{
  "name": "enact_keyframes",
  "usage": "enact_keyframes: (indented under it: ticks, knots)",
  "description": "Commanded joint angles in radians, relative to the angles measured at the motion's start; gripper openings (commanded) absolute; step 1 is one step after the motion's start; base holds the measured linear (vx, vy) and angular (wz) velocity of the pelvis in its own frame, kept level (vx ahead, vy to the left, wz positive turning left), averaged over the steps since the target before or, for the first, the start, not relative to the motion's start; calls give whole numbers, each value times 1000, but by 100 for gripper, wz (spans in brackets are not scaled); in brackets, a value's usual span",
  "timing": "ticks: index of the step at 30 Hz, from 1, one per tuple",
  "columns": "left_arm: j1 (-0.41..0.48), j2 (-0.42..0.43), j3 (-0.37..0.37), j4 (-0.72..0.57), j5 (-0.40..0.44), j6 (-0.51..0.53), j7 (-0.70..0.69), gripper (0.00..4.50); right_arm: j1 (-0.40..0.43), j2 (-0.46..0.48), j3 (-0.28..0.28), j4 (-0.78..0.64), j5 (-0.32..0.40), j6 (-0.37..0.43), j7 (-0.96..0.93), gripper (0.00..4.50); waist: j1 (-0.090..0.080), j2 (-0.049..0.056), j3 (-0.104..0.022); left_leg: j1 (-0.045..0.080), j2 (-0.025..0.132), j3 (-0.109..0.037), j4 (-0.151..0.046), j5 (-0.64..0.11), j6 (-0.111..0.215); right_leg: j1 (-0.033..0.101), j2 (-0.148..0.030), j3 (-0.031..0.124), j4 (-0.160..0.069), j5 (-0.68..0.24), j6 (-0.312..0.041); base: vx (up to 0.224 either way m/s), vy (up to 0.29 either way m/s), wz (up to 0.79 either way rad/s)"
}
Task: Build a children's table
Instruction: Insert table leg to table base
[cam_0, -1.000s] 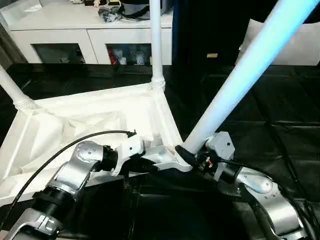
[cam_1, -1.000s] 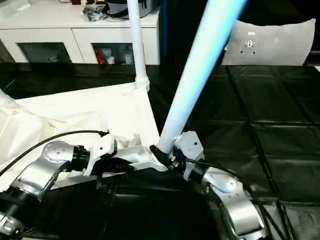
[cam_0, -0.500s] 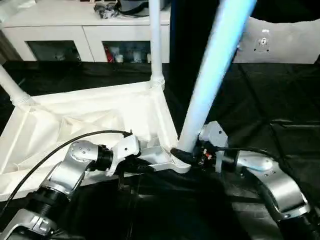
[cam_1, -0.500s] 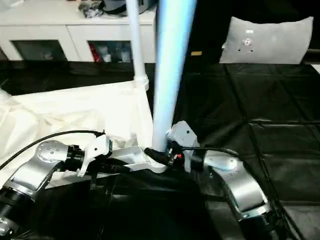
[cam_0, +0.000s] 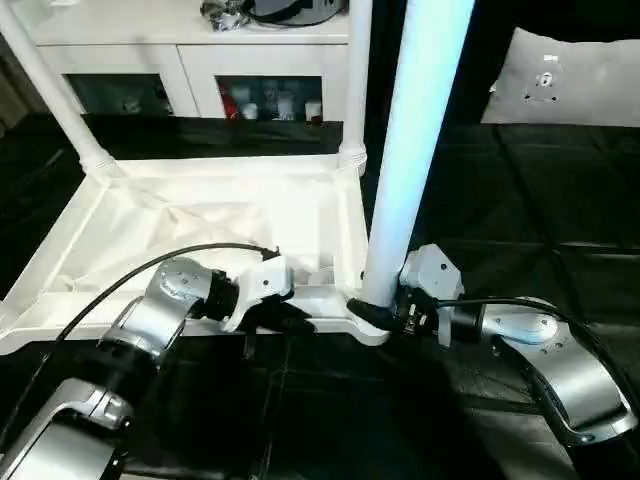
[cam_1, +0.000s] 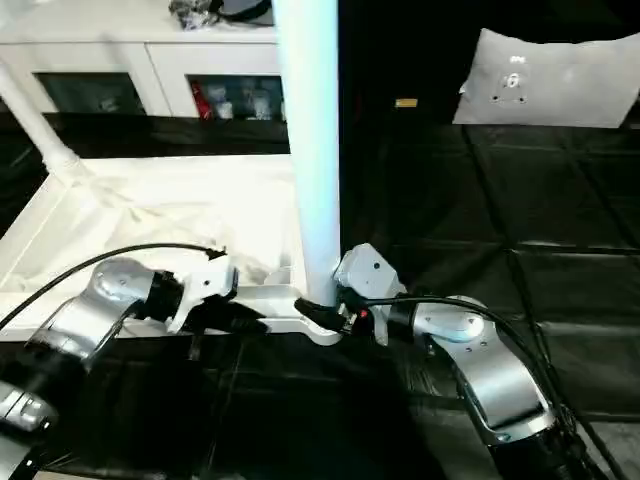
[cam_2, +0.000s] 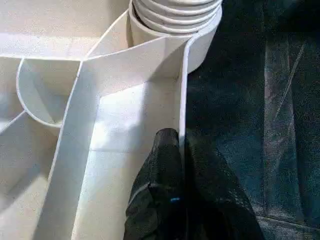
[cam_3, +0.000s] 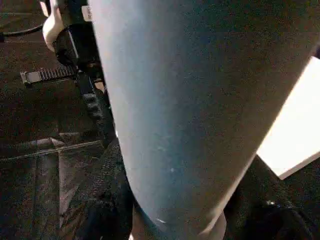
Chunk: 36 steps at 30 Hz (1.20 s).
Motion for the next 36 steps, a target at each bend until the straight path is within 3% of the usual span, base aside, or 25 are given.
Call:
enact_keyframes:
  ticks: [1, 6, 7, 9, 11, 15, 16, 17, 18, 19, 20, 22, 23, 24, 27, 28, 31, 33, 36]
  knots:
    - [-56, 0, 75, -27, -6, -2, 96, 0, 107, 45, 188, 115, -22, 127, 30, 191, -3, -7, -16, 3, 80, -37, -88, -312, 5, 10, -104, 64, -93, -355, -183, 0, 0, 0]
    - [29, 46, 100, -109, -20, 57, 92, 0, 106, 97, 146, 138, -24, 129, -48, 191, -10, -10, -11, 3, 83, -41, -96, -336, -5, 3, -106, 66, -103, -459, -156, 0, 0, 0]
    - [45, 55, 103, -126, -20, 68, 98, 0, 106, 107, 137, 141, -23, 129, -65, 191, -16, -8, -12, -5, 81, -44, -100, -320, -7, 8, -105, 64, -99, -444, -150, 0, 0, 0]
    - [90, 66, 113, -181, -19, 102, 125, 0, 102, 136, 117, 156, -36, 124, -116, 191, -22, -8, -13, -2, 81, -42, -99, -332, -8, 3, -104, 65, -102, -441, -152, 0, 0, 0]
    - [138, 73, 119, -249, -20, 140, 149, 0, 100, 165, 100, 173, -53, 115, -158, 191, -31, -7, -13, -8, 82, -45, -101, -326, -10, 7, -103, 63, -96, -415, -162, 0, 0, 0]
    - [266, 63, 140, -455, -21, 259, 213, 0, 84, 224, 63, 206, -81, 95, -255, 191, -51, -4, -13, -8, 80, -44, -102, -357, -22, 4, -96, 62, -92, -397, -172, 0, 0, 0]
    - [336, 48, 141, -570, -16, 318, 252, 0, 71, 248, 44, 224, -90, 84, -300, 191, -56, -5, -14, -10, 80, -45, -102, -355, -21, 6, -97, 62, -91, -391, -174, 0, 0, 0]
    - [351, 45, 140, -596, -14, 332, 261, 0, 68, 253, 40, 227, -93, 81, -310, 191, -66, -5, -15, -21, 80, -47, -103, -323, -18, 14, -97, 59, -84, -343, -184, 0, 0, 0]
    - [354, 44, 140, -600, -14, 335, 262, 0, 68, 254, 39, 228, -93, 81, -311, 191, -69, -4, -17, -12, 77, -41, -98, -315, -8, 6, -91, 59, -90, -324, -184, 0, 0, 0]
    - [377, 35, 132, -645, -9, 356, 277, 0, 60, 262, 30, 240, -100, 72, -333, 191, -73, -5, -17, -13, 75, -39, -95, -310, -1, 7, -90, 60, -88, -308, -196, 0, 0, 0]
    - [404, 18, 121, -701, -8, 390, 299, 0, 51, 274, 17, 253, -104, 63, -358, 191, -73, -13, -18, -10, 74, -35, -93, -309, 3, 6, -89, 61, -92, -314, -196, 0, 0, 0]
    - [447, -37, 91, -808, -3, 470, 363, 0, 34, 298, -7, 266, -105, 46, -394, 191, -73, -10, -19, -11, 77, -34, -91, -292, 9, 8, -92, 62, -91, -309, -201, 0, 0, 0]
    - [464, -72, 70, -856, 4, 510, 402, 0, 28, 314, -18, 270, -98, 41, -404, 191, -72, -26, -20, -12, 78, -32, -89, -277, 16, 10, -91, 63, -91, -309, -202, 0, 0, 0]
    - [469, -83, 62, -873, 6, 527, 418, 0, 27, 320, -20, 271, -96, 40, -406, 191, -67, -19, -19, -11, 77, -32, -87, -265, 23, 8, -92, 63, -92, -320, -201, 0, 0, 0]
    - [467, -112, 60, -875, 11, 544, 456, 0, 31, 328, -9, 267, -90, 42, -393, 191, -63, -21, -21, -11, 75, -32, -87, -248, 25, 7, -83, 59, -91, -288, -192, 0, 0, 0]
    - [461, -122, 56, -866, 18, 546, 471, 0, 34, 331, -2, 263, -85, 45, -384, 191, -62, -27, -21, -11, 74, -31, -86, -247, 27, 8, -82, 59, -91, -282, -191, 0, 0, 0]
    - [441, -122, 58, -835, 44, 543, 504, 0, 39, 337, 13, 262, -79, 39, -373, 191, -52, -27, -21, -11, 70, -30, -83, -240, 31, 9, -85, 60, -92, -299, -178, 0, 0, 0]
    - [437, -120, 60, -835, 61, 561, 516, 0, 41, 338, 15, 267, -83, 30, -369, 191, -50, -21, -22, -10, 71, -31, -84, -244, 26, 8, -85, 60, -92, -308, -174, 0, 0, 0]
    - [432, -118, 65, -833, 73, 587, 541, 0, 39, 344, 7, 274, -80, 26, -371, 191, -50, -21, -22, -8, 71, -32, -85, -261, 16, 7, -84, 59, -91, -308, -175, 0, 0, 0]
